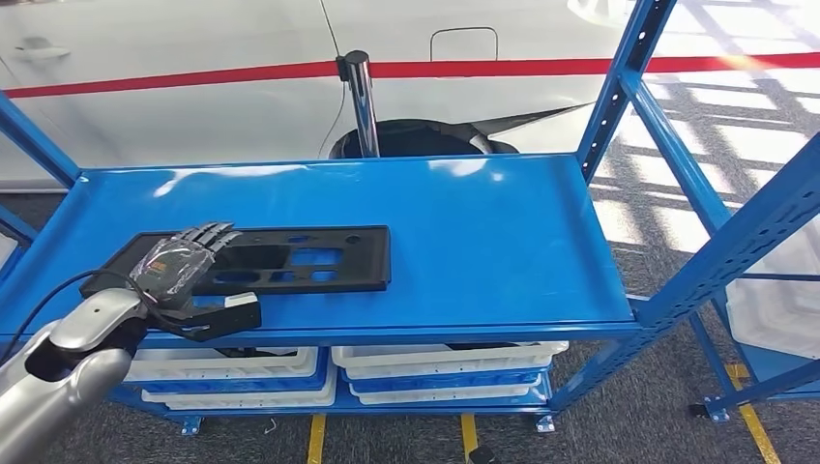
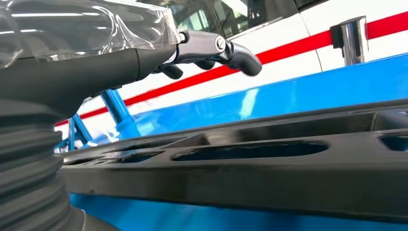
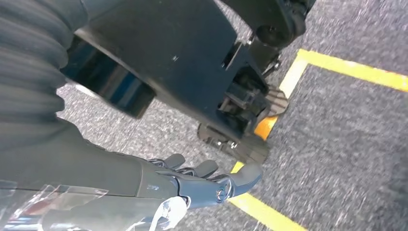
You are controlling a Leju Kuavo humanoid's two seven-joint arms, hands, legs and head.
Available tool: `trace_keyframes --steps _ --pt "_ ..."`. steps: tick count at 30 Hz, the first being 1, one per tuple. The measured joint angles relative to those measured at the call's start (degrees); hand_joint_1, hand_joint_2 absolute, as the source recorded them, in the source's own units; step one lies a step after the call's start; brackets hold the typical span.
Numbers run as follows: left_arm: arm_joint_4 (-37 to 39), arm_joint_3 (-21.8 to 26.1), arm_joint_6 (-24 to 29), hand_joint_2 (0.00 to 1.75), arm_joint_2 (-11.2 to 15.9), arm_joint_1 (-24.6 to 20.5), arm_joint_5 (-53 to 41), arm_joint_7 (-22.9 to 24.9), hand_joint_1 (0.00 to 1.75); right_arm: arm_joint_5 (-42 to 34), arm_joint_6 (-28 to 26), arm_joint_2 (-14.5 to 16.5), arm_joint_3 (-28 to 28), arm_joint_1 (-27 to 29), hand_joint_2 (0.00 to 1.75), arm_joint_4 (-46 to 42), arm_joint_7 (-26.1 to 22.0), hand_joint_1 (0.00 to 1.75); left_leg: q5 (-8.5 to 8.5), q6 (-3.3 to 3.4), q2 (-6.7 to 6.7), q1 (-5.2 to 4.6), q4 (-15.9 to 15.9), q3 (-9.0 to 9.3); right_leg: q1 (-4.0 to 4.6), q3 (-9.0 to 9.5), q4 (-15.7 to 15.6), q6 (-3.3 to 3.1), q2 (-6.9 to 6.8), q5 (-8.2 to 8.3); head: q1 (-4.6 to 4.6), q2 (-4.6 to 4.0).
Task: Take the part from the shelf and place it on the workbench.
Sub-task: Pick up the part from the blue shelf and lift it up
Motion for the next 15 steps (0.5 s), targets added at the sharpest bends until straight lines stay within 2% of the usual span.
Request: trace_keyframes --steps 2,5,6,7,8,10,11,13,15 --pt "0.22 0.60 0.90 1.75 0.44 0.38 -0.89 -0.58 0.00 -0.01 -0.09 -0.08 -0.01 0.02 1.75 0.00 -0.03 0.00 -2.02 -0.63 0.06 0.25 3.13 -1.40 -0.24 0.01 -0.14 -0.55 -0.02 0.17 -0.10 0.00" --pt "0.95 1.07 2.08 1.75 0.73 1.04 -1.89 -1.42 0.00 -0.02 -0.19 -0.22 0.00 0.18 1.75 0.00 -0.07 0.00 -7.04 -1.59 0.12 0.63 14.64 -6.70 -0.24 -0.02 -0.13 -0.82 -0.02 0.17 -0.20 0.00" --pt "1.30 1.08 2.30 1.75 0.73 1.36 -2.09 -1.64 0.00 -0.04 -0.24 -0.26 0.01 0.26 1.75 0.00 -0.08 0.00 -7.52 -1.76 0.12 0.75 17.03 -7.91 -0.24 -0.02 -0.13 -0.82 -0.02 0.17 -0.21 0.00" --pt "1.75 1.09 2.48 1.75 0.72 1.62 -2.23 -1.88 0.20 -0.06 -0.29 -0.29 0.03 0.33 1.75 0.00 -0.13 0.00 -6.91 -1.84 0.12 0.85 17.12 -8.07 -0.24 -0.02 -0.13 -0.81 -0.01 0.17 -0.21 0.00" --pt "2.24 1.19 2.64 1.75 0.73 1.77 -2.30 -2.13 0.62 -0.09 -0.37 -0.32 0.04 0.39 1.75 0.00 -0.19 0.00 -5.31 -1.85 0.13 0.94 14.65 -7.03 -0.24 0.00 -0.12 -0.80 0.01 0.17 -0.22 0.00" --pt "3.24 1.65 3.11 1.75 0.74 1.79 -2.23 -2.67 1.48 -0.17 -0.51 -0.40 0.07 0.45 1.75 0.00 -0.38 0.00 -1.73 -1.67 0.18 0.95 6.32 -3.20 -0.18 0.02 -0.11 -0.71 0.02 0.17 -0.22 0.00" --pt "3.68 1.94 3.37 1.75 0.74 1.79 -2.16 -2.98 1.72 -0.23 -0.59 -0.46 0.07 0.47 1.75 0.00 -0.46 0.00 -0.57 -1.45 0.19 0.80 2.82 -1.52 -0.10 0.00 -0.10 -0.54 0.04 0.18 -0.21 0.00" --pt "4.54 2.36 3.82 1.75 0.73 1.93 -2.08 -3.65 1.75 -0.38 -0.69 -0.64 0.07 0.61 1.75 0.00 -0.58 0.00 -0.01 -0.92 0.20 0.38 -0.13 -0.11 0.01 -0.06 -0.15 0.02 0.05 0.23 -0.20 0.00" --pt "5.16 2.52 4.12 1.75 0.73 2.21 -2.08 -4.09 1.75 -0.53 -0.77 -0.80 0.07 0.78 1.75 0.00 -0.63 0.00 0.25 -0.29 0.20 0.29 -0.26 -0.04 -0.11 -0.05 -0.21 0.64 0.03 0.22 -0.20 0.00"
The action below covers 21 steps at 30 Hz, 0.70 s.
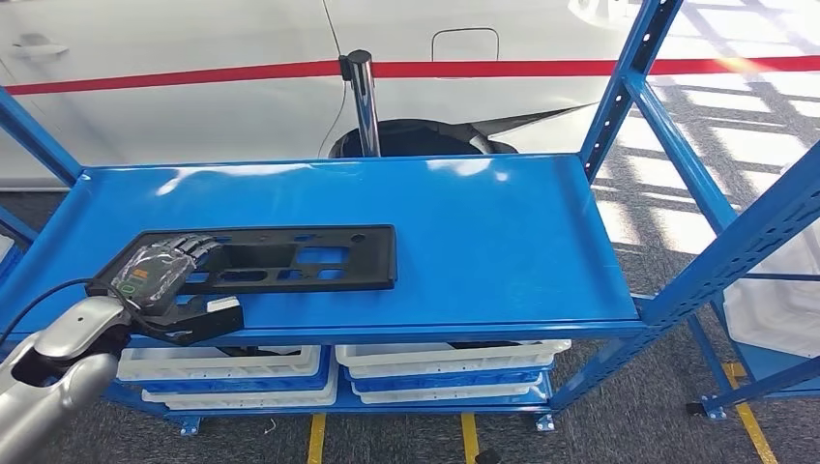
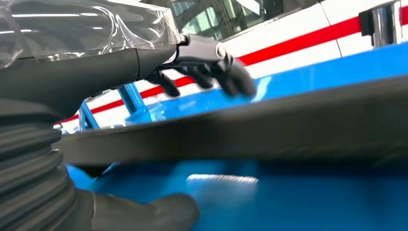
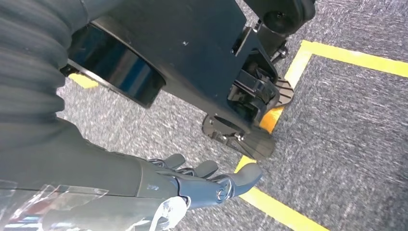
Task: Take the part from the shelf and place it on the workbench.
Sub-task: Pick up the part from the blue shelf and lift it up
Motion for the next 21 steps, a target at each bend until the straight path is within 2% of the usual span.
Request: trace_keyframes --steps 2,3,5,6,7,8,11,13,16,18,19,21 --pt "0.49 0.30 0.44 1.75 -0.02 0.10 0.02 -0.20 1.75 -0.10 -0.07 -0.20 0.00 0.08 1.75 0.00 -0.01 0.00 0.39 0.72 0.09 0.20 -0.39 0.21 -0.03 -0.86 2.10 0.52 -0.06 -1.47 0.09 0.00" --pt "0.80 0.48 0.74 1.75 -0.04 0.11 0.03 -0.30 1.75 -0.16 -0.13 -0.33 0.00 0.11 1.75 0.00 -0.01 0.00 0.55 1.07 0.17 0.33 -0.58 0.32 0.01 -2.04 4.77 0.71 -0.09 -3.05 0.15 0.00" --pt "1.41 0.77 1.33 1.75 -0.10 0.27 0.19 -0.55 1.75 -0.29 -0.27 -0.58 0.00 0.30 1.75 0.00 -0.01 0.00 0.55 1.35 0.29 0.18 -0.55 0.35 0.05 -5.87 13.06 0.75 -0.12 -6.88 0.24 0.00" --pt "1.69 0.84 1.61 1.75 -0.16 0.37 0.33 -0.73 1.75 -0.35 -0.33 -0.71 0.00 0.47 1.75 0.00 -0.01 0.00 0.53 1.40 0.32 0.11 -0.53 0.36 0.05 -7.41 16.28 0.74 -0.12 -7.91 0.24 0.00" --pt "1.96 0.90 1.87 1.75 -0.22 0.45 0.52 -0.88 1.75 -0.39 -0.38 -0.83 0.00 0.65 1.75 0.00 -0.01 0.00 0.51 1.43 0.31 0.07 -0.50 0.37 0.05 -8.05 17.62 0.71 -0.12 -7.91 0.24 0.00" --pt "2.18 0.94 2.06 1.75 -0.26 0.49 0.68 -1.01 1.75 -0.42 -0.43 -0.95 0.00 0.79 1.75 0.00 -0.01 0.00 0.48 1.43 0.27 0.07 -0.47 0.41 0.04 -7.31 16.14 0.65 -0.13 -6.70 0.24 0.00" --pt "2.68 1.11 2.31 1.75 -0.31 0.50 0.94 -1.22 1.75 -0.44 -0.53 -1.27 0.00 0.88 1.75 0.00 -0.01 0.00 0.30 1.21 0.15 0.06 -0.27 0.49 0.03 -1.94 5.41 0.35 -0.15 -1.91 0.25 0.00" --pt "2.97 1.32 2.38 1.75 -0.32 0.52 1.20 -1.39 1.75 -0.45 -0.56 -1.37 0.00 0.85 1.75 0.00 0.01 0.00 0.03 0.84 0.09 -0.20 0.02 0.35 0.04 0.12 1.17 0.11 -0.13 -0.82 0.24 0.00" --pt "3.33 1.55 2.08 1.75 -0.35 0.56 2.51 -1.98 1.75 -0.39 -0.56 -1.44 0.01 0.80 1.75 0.00 0.05 0.00 -0.13 0.30 0.05 -0.21 0.09 0.28 0.24 0.47 0.20 -0.50 -0.12 -0.57 0.21 0.00" --pt "3.48 1.88 1.00 1.75 -0.34 0.54 4.17 -2.23 1.75 -0.32 -0.56 -1.51 0.02 0.72 1.75 0.00 0.08 0.00 -1.39 -0.25 0.08 0.07 1.80 -0.48 0.13 0.49 0.08 -1.08 -0.16 -0.39 0.17 0.00" --pt "3.53 2.11 0.15 1.75 -0.34 0.50 5.35 -2.34 1.75 -0.28 -0.54 -1.53 0.03 0.68 1.75 0.00 0.08 0.00 -2.94 -0.60 0.10 0.20 4.45 -1.62 0.04 0.49 0.02 -1.32 -0.18 -0.30 0.15 0.00" --pt "3.56 2.44 -1.55 1.75 -0.34 0.40 7.95 -2.56 1.75 -0.25 -0.45 -1.54 0.17 0.64 1.75 0.00 0.08 0.00 -6.81 -1.21 0.12 0.41 12.51 -5.17 0.01 0.46 0.03 -1.58 -0.08 -0.31 0.11 0.00"
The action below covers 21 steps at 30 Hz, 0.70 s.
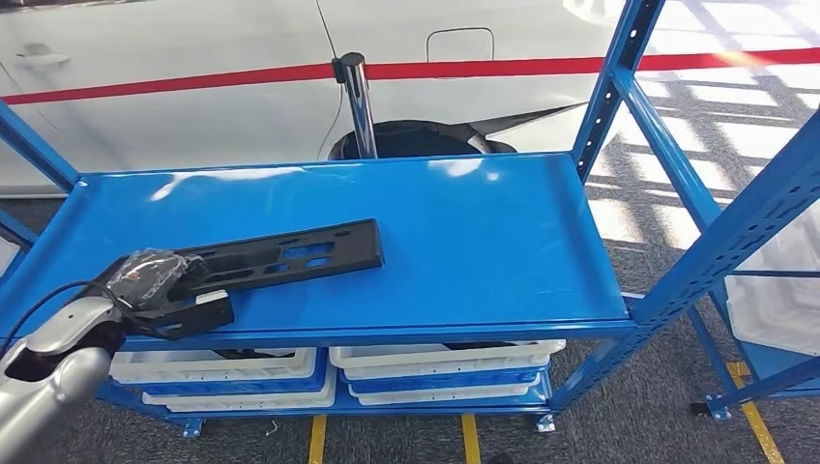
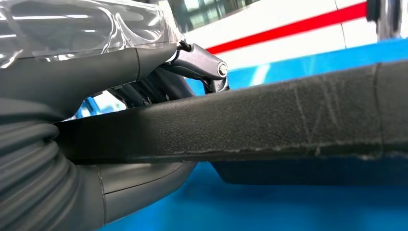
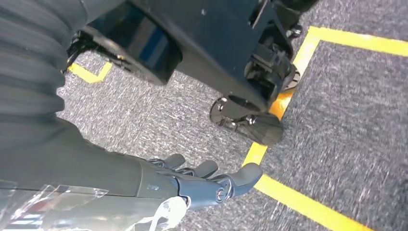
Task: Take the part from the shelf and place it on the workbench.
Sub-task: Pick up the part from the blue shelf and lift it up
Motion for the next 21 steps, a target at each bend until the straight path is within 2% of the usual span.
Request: trace_keyframes --steps 1,2,3,4,5,7,8,10,12,13,14,16,17,18,19,21 --pt "0.01 0.11 -0.65 1.75 0.00 0.00 1.23 -0.08 1.75 0.02 0.04 0.02 0.13 -0.02 1.75 0.00 -0.01 0.00 -1.28 -0.20 0.00 0.09 3.56 -1.65 -0.04 0.00 0.01 -0.04 0.05 -0.02 0.00 0.00" --pt "0.01 0.23 -1.09 1.75 0.00 -0.02 2.33 -0.14 1.75 0.03 0.07 0.03 0.26 -0.06 1.75 0.00 -0.01 0.00 -1.54 -0.36 0.01 0.19 5.23 -2.46 -0.12 0.02 0.01 -0.07 0.09 -0.04 0.00 0.00" --pt "0.01 0.37 -1.36 1.75 0.00 -0.05 3.23 -0.17 1.75 0.05 0.08 0.03 0.36 -0.12 1.75 0.00 -0.02 0.00 -0.82 -0.48 0.01 0.30 4.72 -2.24 -0.21 0.07 0.01 -0.07 0.10 -0.05 0.00 0.00" --pt "0.00 0.56 -1.45 1.75 0.00 -0.11 3.84 -0.18 1.75 0.07 0.10 0.04 0.40 -0.21 1.75 0.00 -0.04 0.00 0.93 -0.58 0.02 0.42 1.61 -0.75 -0.31 0.14 0.01 -0.04 0.11 -0.05 0.00 0.00" --pt "-0.03 0.78 -1.39 1.75 0.00 -0.20 4.30 -0.17 1.75 0.09 0.15 0.04 0.45 -0.34 1.75 0.00 -0.06 0.00 3.06 -0.59 0.05 0.53 -3.02 1.55 -0.40 0.23 0.01 0.01 0.12 -0.05 -0.01 0.00" --pt "-0.25 1.29 -0.47 1.75 -0.04 -0.41 5.07 0.21 1.75 0.09 0.22 0.07 0.56 -0.60 1.75 0.00 -0.14 0.00 5.85 -0.33 0.12 0.38 -11.03 5.40 -0.37 0.27 0.03 0.38 0.18 -0.04 -0.01 0.00" --pt "-0.46 1.59 0.58 1.75 -0.10 -0.46 5.48 0.68 1.75 0.06 0.25 0.09 0.60 -0.69 1.75 0.00 -0.19 0.00 6.25 -0.07 0.13 0.20 -12.76 6.17 -0.36 0.24 0.01 0.71 0.21 0.00 -0.01 0.00" --pt "-0.97 2.23 3.00 1.75 -0.30 -0.44 6.08 1.80 1.75 -0.02 0.19 0.13 0.63 -0.77 1.75 0.00 -0.25 0.00 6.40 0.60 0.08 -0.10 -13.24 6.25 -0.43 0.26 -0.23 1.53 0.23 0.16 0.01 0.00" --pt "-1.51 2.90 4.35 1.75 -0.50 -0.39 6.15 2.37 1.75 -0.07 0.09 0.17 0.66 -0.79 1.75 0.00 -0.31 0.00 7.00 1.36 0.15 0.12 -13.86 6.63 -0.47 -0.06 0.57 2.14 0.10 -0.48 0.05 -0.01" --pt "-1.76 3.17 4.60 1.75 -0.60 -0.39 6.11 2.46 1.75 -0.09 0.04 0.19 0.66 -0.81 1.75 0.00 -0.33 0.00 7.30 1.69 0.20 0.27 -14.24 6.86 -0.42 -0.95 2.58 2.35 0.04 -1.75 0.10 -0.01" --pt "-1.98 3.34 4.69 1.75 -0.72 -0.35 6.07 2.51 1.75 -0.10 -0.01 0.19 0.66 -0.80 1.75 0.00 -0.35 0.00 7.47 1.88 0.25 0.40 -14.43 7.01 -0.39 -2.49 5.94 2.46 -0.03 -3.60 0.15 -0.01" --pt "-2.23 3.45 4.81 1.75 -1.01 -0.11 6.32 2.55 1.75 -0.13 -0.08 0.19 0.67 -0.77 1.75 0.00 -0.34 0.00 7.48 2.04 0.25 0.35 -14.46 7.01 -0.35 -6.47 14.24 2.70 -0.05 -7.22 0.21 0.00" --pt "-2.33 3.51 4.96 1.75 -1.19 0.10 7.08 2.54 1.75 -0.18 -0.11 0.19 0.67 -0.75 1.75 0.00 -0.35 0.00 7.44 2.05 0.26 0.35 -14.43 7.01 -0.38 -7.79 16.73 2.82 -0.06 -7.77 0.21 0.00" --pt "-2.50 3.73 5.34 1.75 -1.38 0.34 8.63 2.55 1.75 -0.28 -0.14 0.19 0.68 -0.74 1.75 0.00 -0.37 0.00 7.39 2.01 0.23 0.39 -14.40 7.02 -0.44 -8.03 16.94 2.92 -0.07 -7.16 0.22 0.00" --pt "-2.78 4.08 5.96 1.75 -1.57 0.52 10.93 2.61 1.75 -0.40 -0.20 0.18 0.68 -0.73 1.75 0.00 -0.40 0.00 7.31 1.90 0.20 0.46 -14.33 7.04 -0.53 -7.16 14.86 2.99 -0.10 -5.61 0.22 0.00" --pt "-3.76 5.19 7.40 1.75 -1.86 0.65 16.47 2.94 1.75 -0.63 -0.32 0.17 0.68 -0.73 1.75 0.00 -0.50 0.00 6.99 1.51 0.11 0.60 -14.00 7.07 -0.74 -3.65 7.35 3.09 -0.12 -1.72 0.22 0.00"
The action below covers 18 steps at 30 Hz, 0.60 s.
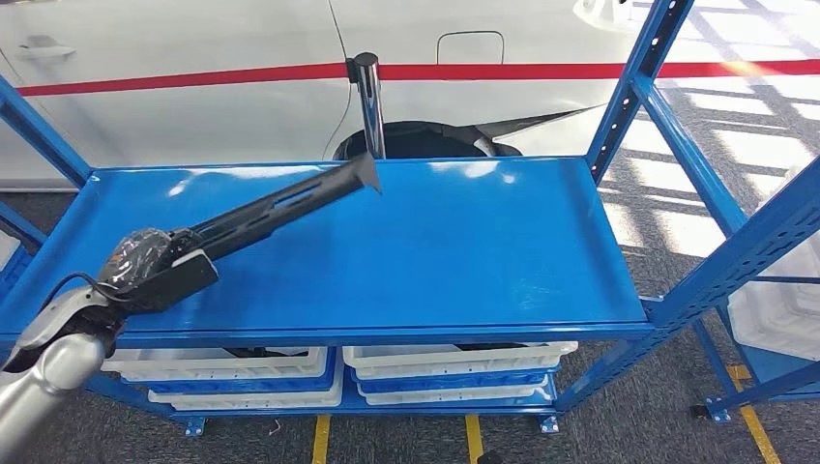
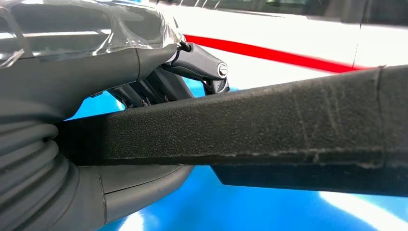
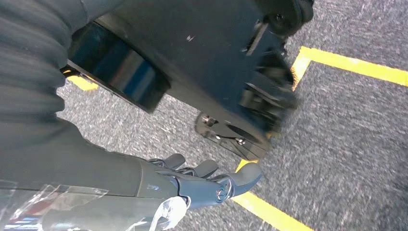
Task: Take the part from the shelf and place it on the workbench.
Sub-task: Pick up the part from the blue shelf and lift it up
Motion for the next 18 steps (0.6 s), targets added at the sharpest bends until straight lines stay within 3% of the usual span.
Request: trace_keyframes --steps 2,5,8,10,12,13,14,15,18 --pt "-0.62 0.62 0.63 1.75 -0.08 -0.05 2.69 0.26 1.75 -0.07 -0.05 -0.01 0.00 0.00 1.75 0.00 -0.04 0.00 -0.21 -0.25 -0.03 0.05 0.24 -0.01 -0.09 1.90 -3.92 0.05 -0.01 1.74 0.00 0.00" --pt "-1.28 1.18 0.94 1.75 -0.11 -0.21 4.51 0.57 1.75 -0.19 -0.14 0.03 0.00 0.00 1.75 0.00 -0.06 0.00 -0.47 -0.53 -0.11 -0.10 0.58 -0.26 -0.14 2.44 -5.26 -0.14 0.07 1.91 -0.01 0.00" --pt "-6.41 4.91 5.16 1.75 -0.29 -0.55 12.19 3.06 1.75 -0.85 -0.88 0.09 -0.01 0.02 1.75 0.00 -0.43 0.00 -1.74 -1.29 -0.20 -0.10 2.26 -1.27 0.12 2.58 -6.52 -1.67 0.32 1.82 -0.09 0.00" --pt "-10.19 7.91 9.70 1.75 -0.34 -0.55 15.47 4.29 1.75 -1.16 -1.36 0.08 -0.02 0.05 1.75 0.00 -0.74 0.00 -4.85 -1.54 -0.18 0.09 7.42 -3.53 0.21 2.54 -6.58 -2.35 0.40 1.91 -0.11 0.00" --pt "-13.15 10.66 13.49 1.75 -0.34 -0.40 16.69 5.18 1.75 -1.34 -1.75 0.09 -0.02 0.10 1.75 0.00 -0.86 0.00 -8.57 -1.64 -0.20 -0.04 15.82 -7.30 0.35 2.56 -6.55 -2.59 0.48 1.88 -0.13 0.00" --pt "-14.48 11.94 14.92 1.75 -0.34 -0.24 16.83 5.63 1.75 -1.44 -1.89 0.10 -0.02 0.13 1.75 0.00 -0.86 0.00 -9.35 -1.65 -0.20 -0.10 18.70 -8.73 0.41 2.59 -6.53 -2.63 0.50 1.87 -0.13 0.00" --pt "-15.71 13.14 16.04 1.75 -0.34 -0.06 16.76 6.03 1.75 -1.52 -2.02 0.10 -0.02 0.14 1.75 0.00 -0.84 0.00 -9.00 -1.59 -0.20 -0.13 19.41 -9.22 0.45 2.63 -6.53 -2.64 0.52 1.87 -0.14 0.00" --pt "-16.94 14.29 16.84 1.75 -0.33 0.09 16.62 6.36 1.75 -1.58 -2.11 0.10 -0.02 0.12 1.75 0.00 -0.82 0.00 -7.49 -1.46 -0.20 -0.18 17.54 -8.54 0.48 2.70 -6.53 -2.64 0.52 1.87 -0.14 0.00" --pt "-20.13 17.35 18.41 1.75 -0.25 0.21 15.77 6.73 1.75 -1.61 -2.27 0.15 -0.03 -0.02 1.75 0.00 -0.79 0.00 -1.64 -0.69 -0.15 -0.60 5.26 -3.22 0.56 2.81 -6.54 -2.54 0.52 1.92 -0.14 0.00"
